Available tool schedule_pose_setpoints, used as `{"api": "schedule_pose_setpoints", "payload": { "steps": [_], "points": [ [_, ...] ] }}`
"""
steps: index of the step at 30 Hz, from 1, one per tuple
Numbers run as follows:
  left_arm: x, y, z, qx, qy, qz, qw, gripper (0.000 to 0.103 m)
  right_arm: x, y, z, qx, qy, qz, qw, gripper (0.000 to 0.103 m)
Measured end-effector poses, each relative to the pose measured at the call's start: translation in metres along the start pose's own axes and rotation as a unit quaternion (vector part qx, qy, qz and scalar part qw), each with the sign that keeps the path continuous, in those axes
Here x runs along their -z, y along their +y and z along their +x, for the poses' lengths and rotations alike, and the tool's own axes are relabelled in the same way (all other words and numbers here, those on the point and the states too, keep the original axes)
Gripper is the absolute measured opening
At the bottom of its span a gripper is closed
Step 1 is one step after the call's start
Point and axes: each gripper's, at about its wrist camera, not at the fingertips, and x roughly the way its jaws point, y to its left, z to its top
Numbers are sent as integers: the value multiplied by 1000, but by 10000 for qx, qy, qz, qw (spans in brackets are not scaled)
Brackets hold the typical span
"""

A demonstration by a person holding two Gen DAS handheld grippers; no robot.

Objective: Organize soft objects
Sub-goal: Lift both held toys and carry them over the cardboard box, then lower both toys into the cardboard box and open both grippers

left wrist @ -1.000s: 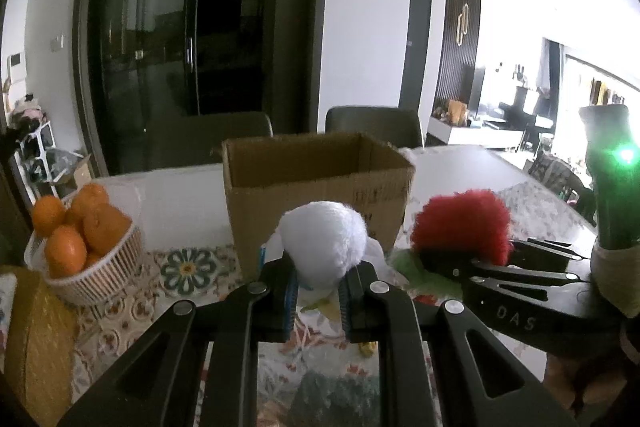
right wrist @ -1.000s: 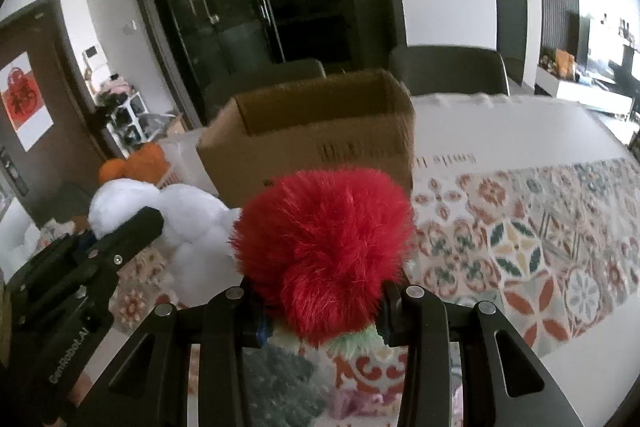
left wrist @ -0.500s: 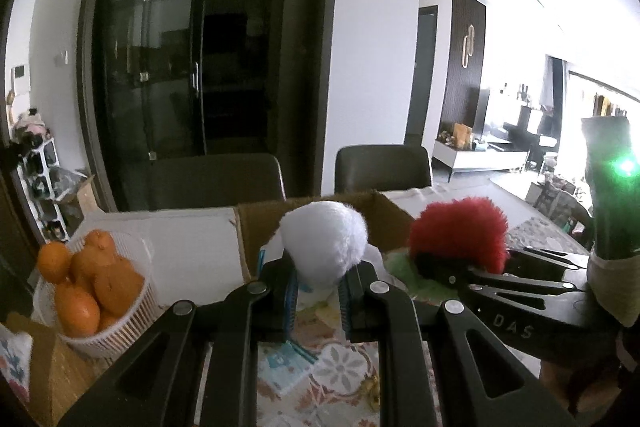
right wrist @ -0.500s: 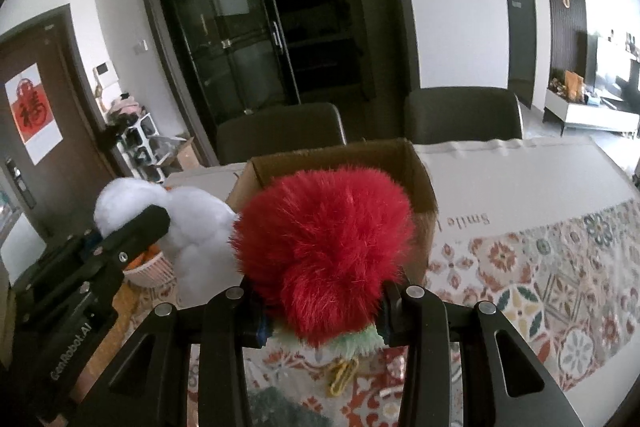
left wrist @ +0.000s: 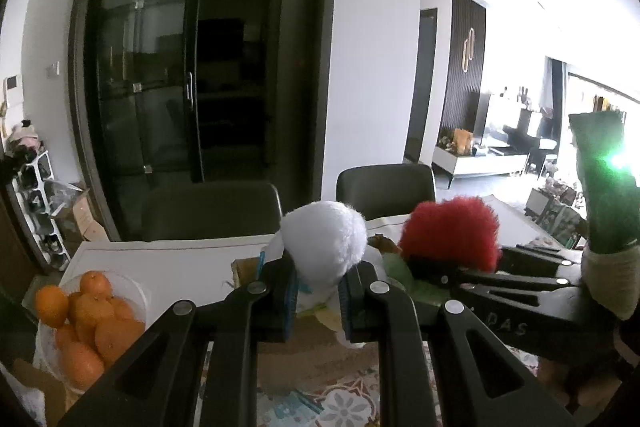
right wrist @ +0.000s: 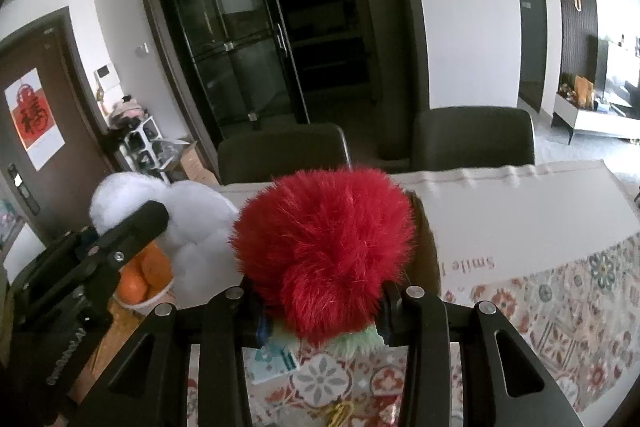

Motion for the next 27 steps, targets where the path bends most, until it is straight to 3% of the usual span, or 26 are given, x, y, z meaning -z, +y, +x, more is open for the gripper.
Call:
{"api": "schedule_pose_setpoints", "payload": {
  "steps": [8, 23, 25, 27],
  "points": [
    [-14, -3, 43, -157, 323, 113, 9993, 19, -25, -13, 35, 297, 211, -148, 9992, 39],
    [-6, 3, 115, -178, 1378, -31, 9903, 19, -25, -36, 115, 122, 1271, -82, 9918, 40],
    [-3, 6, 123, -125, 1571, -60, 9875, 21, -24, -38, 124, 81, 1413, -58, 9899, 41],
    [0, 7, 131, -106, 1763, -78, 9843, 32, -22, -38, 131, 46, 1512, -49, 9885, 44]
  ]
}}
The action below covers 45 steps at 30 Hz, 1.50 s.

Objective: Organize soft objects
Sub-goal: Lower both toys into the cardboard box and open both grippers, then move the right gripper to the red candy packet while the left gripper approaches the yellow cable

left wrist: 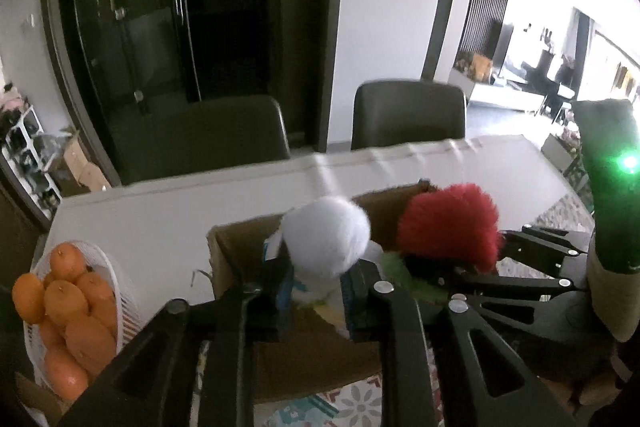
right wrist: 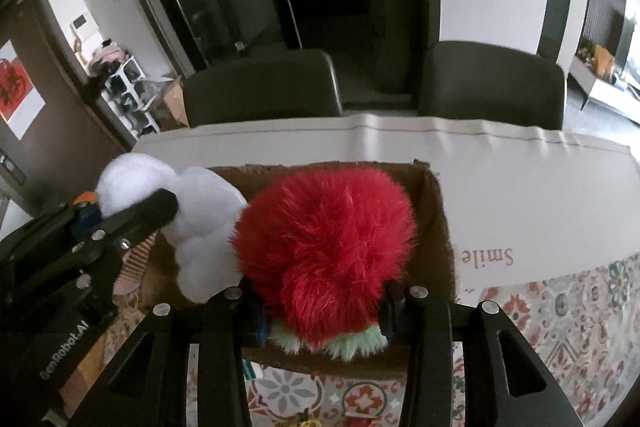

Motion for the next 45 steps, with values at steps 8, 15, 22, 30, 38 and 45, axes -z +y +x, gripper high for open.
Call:
{"api": "schedule_pose_setpoints", "payload": {
  "steps": [8, 15, 22, 30, 38, 45],
  "points": [
    [6, 10, -6, -394, 82, -112, 9991, 62, 2, -1, 10, 138, 271, 128, 9995, 66],
    [17, 16, -33, -752, -86, -97, 9971, 77, 12, 9, -22, 588, -143, 37, 9982, 67],
    [30, 16, -60, -1013, -352, -114, 9942, 86, 25, 21, -60, 1065, -602, -25, 9925, 69],
    [48, 8, -96, -1199, -544, -31, 9913, 94, 54, 30, -90, 1036, -698, -56, 9922, 69],
    [76, -2, -115, -1213, -534, 50, 9912, 96, 86, 35, -106, 1055, -699, -135, 9919, 69],
    [99, -14, -111, -1021, -296, 63, 9943, 96, 110, 29, -110, 1122, -591, -135, 9918, 69]
  ]
}}
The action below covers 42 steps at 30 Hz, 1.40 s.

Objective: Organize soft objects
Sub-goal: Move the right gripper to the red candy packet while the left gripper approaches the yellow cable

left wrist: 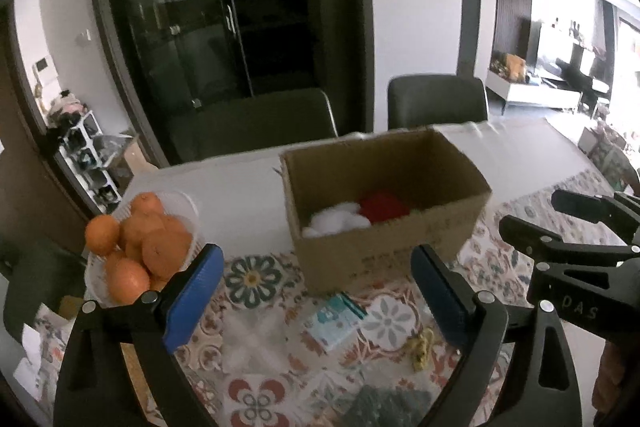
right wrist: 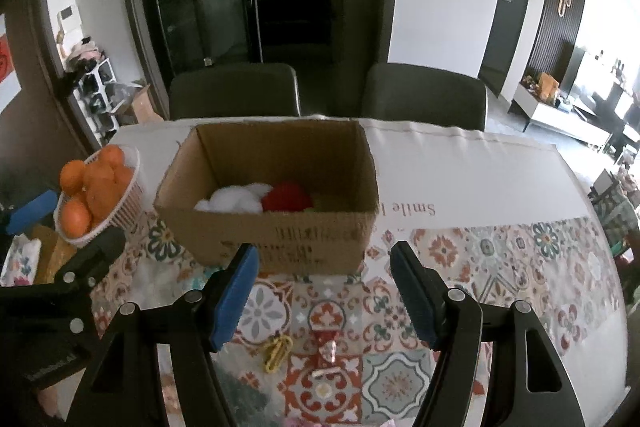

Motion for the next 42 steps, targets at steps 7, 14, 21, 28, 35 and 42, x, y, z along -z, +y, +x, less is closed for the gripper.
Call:
{"api": "schedule_pose_setpoints", "payload": {
  "steps": [7, 14, 21, 28, 35, 42],
  "points": [
    [23, -14, 15, 190, 339, 116, 9992, 96, 24, -9, 18, -88, 326, 129, 9993, 69],
    [43, -32, 43, 512, 889, 234, 9945, 95, 49, -17, 44, -314, 736, 252, 9965, 69],
    [61, -46, 66, 566, 1249, 432, 9896, 92, 68, -23, 73, -344, 1151, 345, 9922, 69],
    [79, -56, 88, 819, 1685, 511, 9810, 89, 84, -30, 99, -400, 1570, 431, 9859, 67],
    [91, -65, 104, 1171, 2064, 468, 9703, 89, 98, -32, 116, -581, 1857, 559, 9793, 66],
    [95, -69, 115, 1187, 2244, 474, 9661, 89, 111, -33, 137, -768, 2129, 713, 9714, 57]
  ]
}}
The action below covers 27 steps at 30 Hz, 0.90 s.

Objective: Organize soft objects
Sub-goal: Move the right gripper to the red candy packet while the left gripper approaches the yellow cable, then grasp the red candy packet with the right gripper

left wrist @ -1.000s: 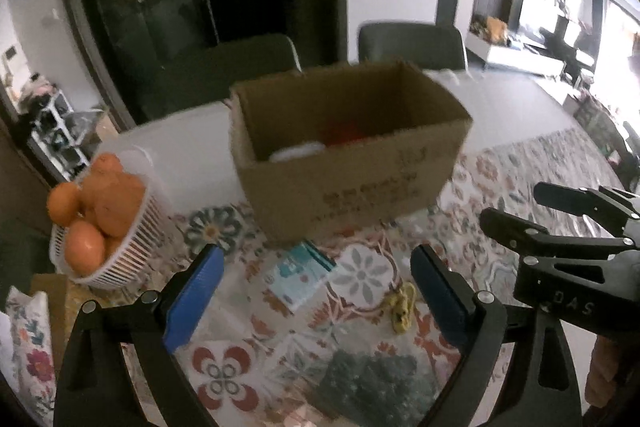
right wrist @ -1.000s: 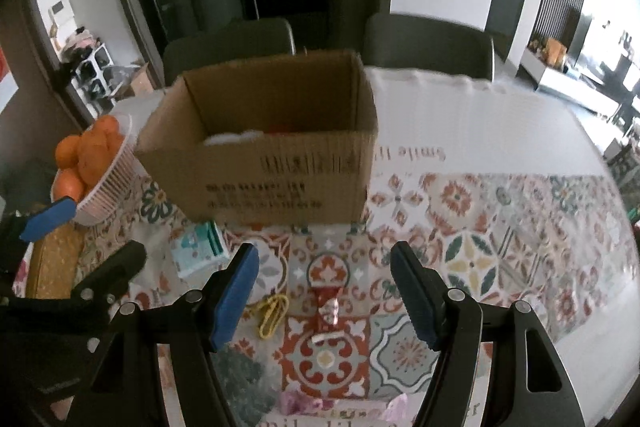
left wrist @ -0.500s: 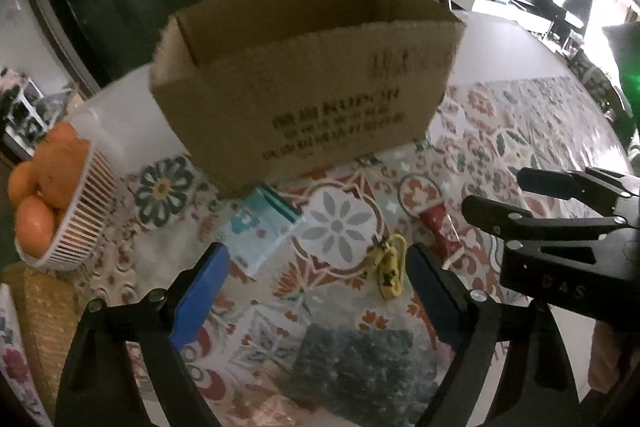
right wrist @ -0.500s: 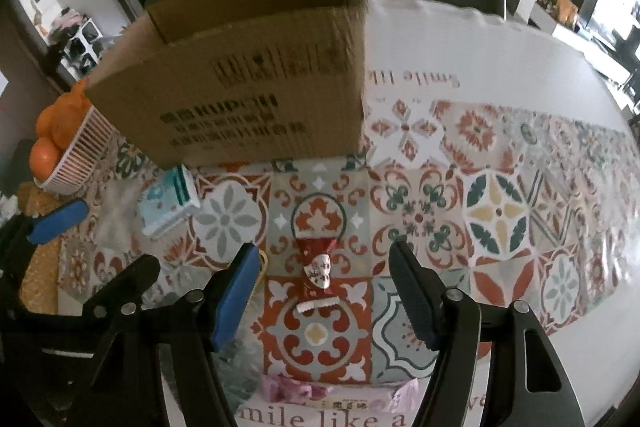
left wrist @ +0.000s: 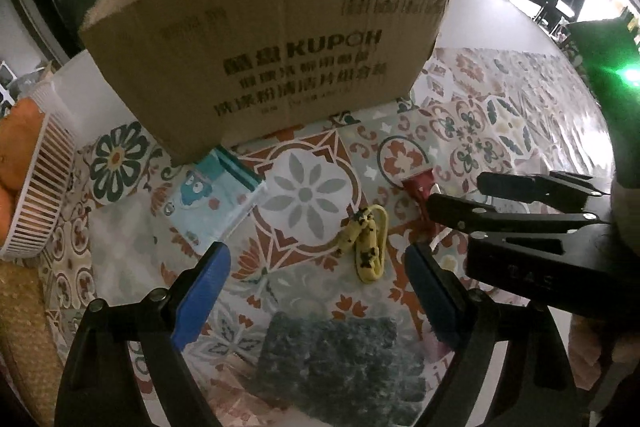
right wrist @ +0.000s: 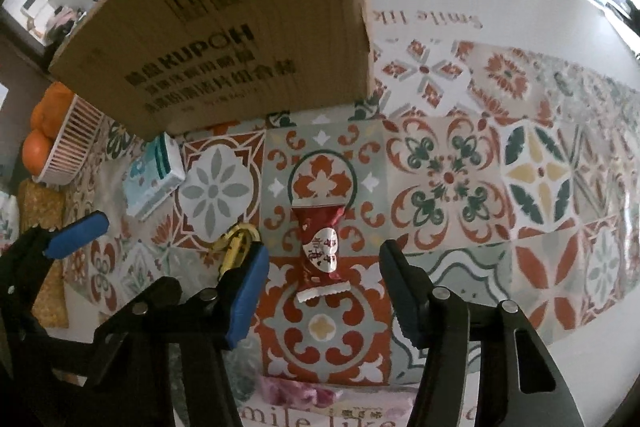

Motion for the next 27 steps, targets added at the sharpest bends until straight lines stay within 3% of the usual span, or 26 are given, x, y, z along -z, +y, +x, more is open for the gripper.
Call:
{"api": "schedule_pose_setpoints", "payload": {
  "steps": [16, 22, 25, 27],
  "points": [
    [-7, 0, 16, 125, 251, -53, 9996, 88, -6, -3, 33, -153, 319, 248, 9991, 42],
    [-6, -3, 15, 119, 271, 25, 9996, 87, -12, 0, 38, -8, 332, 221, 9992, 40],
    [-5, -4, 18, 188, 320, -21, 9993, 87, -13, 1, 38, 50, 308, 209, 9993, 36],
    [-3, -5, 21, 211, 383, -36, 9990, 87, -11, 2, 41, 70, 285, 128, 9995, 25]
  ]
}}
